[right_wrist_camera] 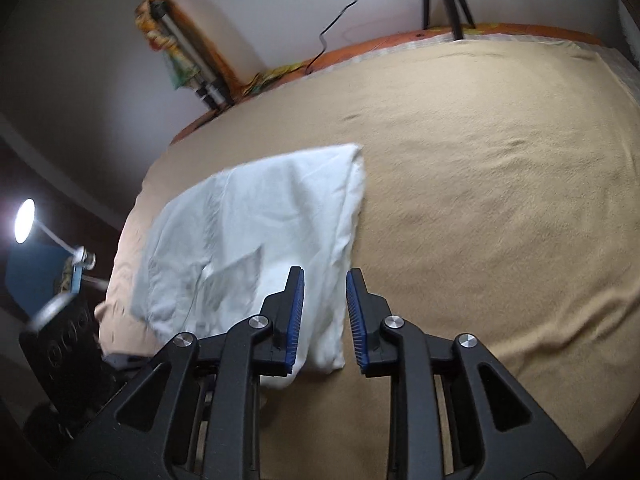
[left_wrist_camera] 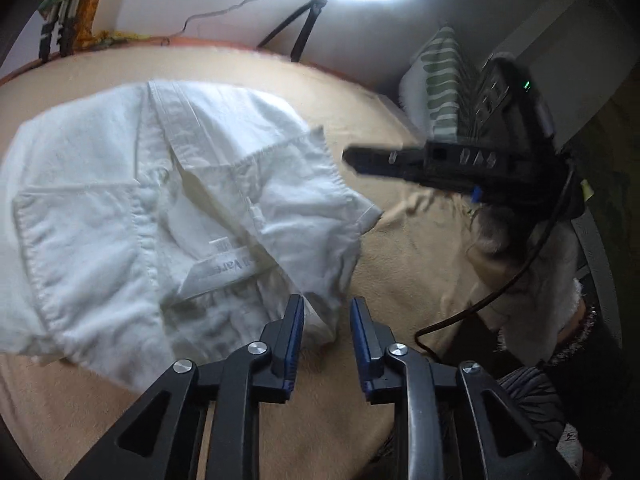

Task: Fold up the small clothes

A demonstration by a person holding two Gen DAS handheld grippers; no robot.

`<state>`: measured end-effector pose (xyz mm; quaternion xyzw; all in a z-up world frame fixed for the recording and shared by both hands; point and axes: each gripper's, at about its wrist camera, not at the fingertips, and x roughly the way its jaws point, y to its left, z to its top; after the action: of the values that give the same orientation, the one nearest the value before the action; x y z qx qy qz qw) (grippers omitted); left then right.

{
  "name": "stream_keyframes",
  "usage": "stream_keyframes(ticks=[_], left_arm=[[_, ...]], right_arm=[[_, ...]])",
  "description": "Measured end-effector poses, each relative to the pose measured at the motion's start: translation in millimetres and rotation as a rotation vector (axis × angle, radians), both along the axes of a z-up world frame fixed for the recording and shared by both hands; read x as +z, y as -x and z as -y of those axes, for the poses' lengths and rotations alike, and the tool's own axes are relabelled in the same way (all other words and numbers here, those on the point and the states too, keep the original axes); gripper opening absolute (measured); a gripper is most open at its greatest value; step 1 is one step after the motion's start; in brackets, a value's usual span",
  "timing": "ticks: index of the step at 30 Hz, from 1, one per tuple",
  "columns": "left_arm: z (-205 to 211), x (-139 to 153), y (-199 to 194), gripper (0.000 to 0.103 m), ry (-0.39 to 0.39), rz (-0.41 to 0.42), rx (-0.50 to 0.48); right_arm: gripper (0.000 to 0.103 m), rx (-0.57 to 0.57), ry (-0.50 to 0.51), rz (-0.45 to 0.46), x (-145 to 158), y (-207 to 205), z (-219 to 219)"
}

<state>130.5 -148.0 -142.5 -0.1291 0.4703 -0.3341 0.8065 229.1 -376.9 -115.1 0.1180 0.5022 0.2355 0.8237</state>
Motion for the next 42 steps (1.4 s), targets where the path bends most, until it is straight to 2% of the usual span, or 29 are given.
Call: stream_keyframes(ticks=[1,4,8,10,11,12,13,14,15,16,17,18,20,21,23,26,28,31,34,37,38,39,40,41,42], left_arm=[[-7.1,6.0,4.9,0.033,-0.002,0.022,0.005],[-44.7,23.5,23.1,0.043,-0.003,0.082,0.085],[-110.3,24.5,26.2,0.048,-0.010,0.112,0.316],[-137.6,8.9,15.0,0.049,-0.016,0.052,0.417],[-148.4,-0.7,9.4,0.049,0.014,0.001,0.447],[-157.1,-12.2,3.7,0.049,0.070,-0.058,0.459],[-162.5,-23.1,0.2,0.047,0.126,-0.111,0.456],[-163.5,-35.1,-6.3,0.044,0.182,-0.171,0.439],[-163.2,-42.6,-11.2,0.020,0.212,-0.199,0.427],[-158.7,-46.7,-13.5,0.004,0.226,-0.213,0.409],[-153.4,-46.4,-16.0,0.004,0.204,-0.204,0.394],[-149.3,-42.3,-17.6,0.002,0.182,-0.178,0.389],[-152.7,-33.2,-20.3,0.000,0.207,-0.163,0.389],[-152.7,-30.3,-19.2,0.000,0.199,-0.153,0.390],[-151.3,-32.3,-18.1,0.000,0.149,-0.142,0.390],[-146.9,-46.3,-13.0,0.000,0.083,-0.164,0.384],[-146.5,-47.7,-12.1,0.001,0.074,-0.162,0.385],[-149.7,-38.1,-9.2,0.008,0.043,-0.135,0.384],[-159.7,-25.3,-5.0,0.027,0.039,-0.093,0.414],[-171.2,-11.4,-8.4,0.036,0.065,-0.060,0.460],[-175.7,-9.9,-10.8,0.041,0.082,-0.063,0.479],[-178.7,-9.8,-14.3,0.052,0.103,-0.070,0.497],[-183.4,-9.7,-16.7,0.058,0.127,-0.076,0.510],[-185.0,-11.0,-21.5,0.060,0.152,-0.086,0.520],[-190.1,-13.3,-25.2,0.062,0.170,-0.099,0.523]], right_arm=[[0.024,0.007,-0.024,-0.031,-5.0,2.7,-0.8],[0.024,0.015,-0.130,-0.124,-20.4,7.9,4.8],[0.024,0.006,-0.198,-0.163,-30.6,10.1,13.3],[0.023,-0.001,-0.219,-0.178,-34.7,10.1,15.6],[0.021,-0.004,-0.226,-0.181,-36.6,10.2,16.9],[0.014,-0.002,-0.239,-0.189,-39.5,9.1,17.1],[0.013,-0.004,-0.239,-0.190,-40.3,8.3,16.9],[0.010,-0.005,-0.235,-0.186,-40.3,7.4,15.8],[0.008,-0.005,-0.228,-0.181,-39.9,7.1,15.0],[0.007,-0.005,-0.221,-0.174,-38.3,7.3,14.0],[0.006,-0.004,-0.218,-0.166,-35.6,7.5,13.4],[0.004,0.001,-0.209,-0.144,-29.4,8.3,12.7],[0.003,0.019,-0.155,-0.065,-13.2,12.0,12.3],[0.002,0.022,-0.075,0.000,-4.3,14.3,10.7],[0.002,0.027,0.049,0.061,-3.5,16.8,6.0],[0.002,0.065,0.169,0.058,-23.9,13.8,-5.9],[0.002,0.077,0.203,0.056,-31.8,10.7,-10.3],[0.002,0.071,0.189,0.055,-28.0,7.7,-5.7],[0.002,0.057,0.096,0.035,-18.5,7.1,10.9],[0.006,0.013,0.039,0.051,-11.1,4.5,26.0],[0.010,0.003,0.010,0.049,-10.8,1.7,30.6],[0.019,-0.009,-0.029,0.043,-11.0,-1.9,35.0],[0.027,-0.020,-0.069,0.040,-11.6,-5.5,38.2],[0.042,-0.026,-0.095,0.045,-12.5,-9.0,39.3],[0.045,-0.025,-0.118,0.052,-13.4,-12.6,39.8]])
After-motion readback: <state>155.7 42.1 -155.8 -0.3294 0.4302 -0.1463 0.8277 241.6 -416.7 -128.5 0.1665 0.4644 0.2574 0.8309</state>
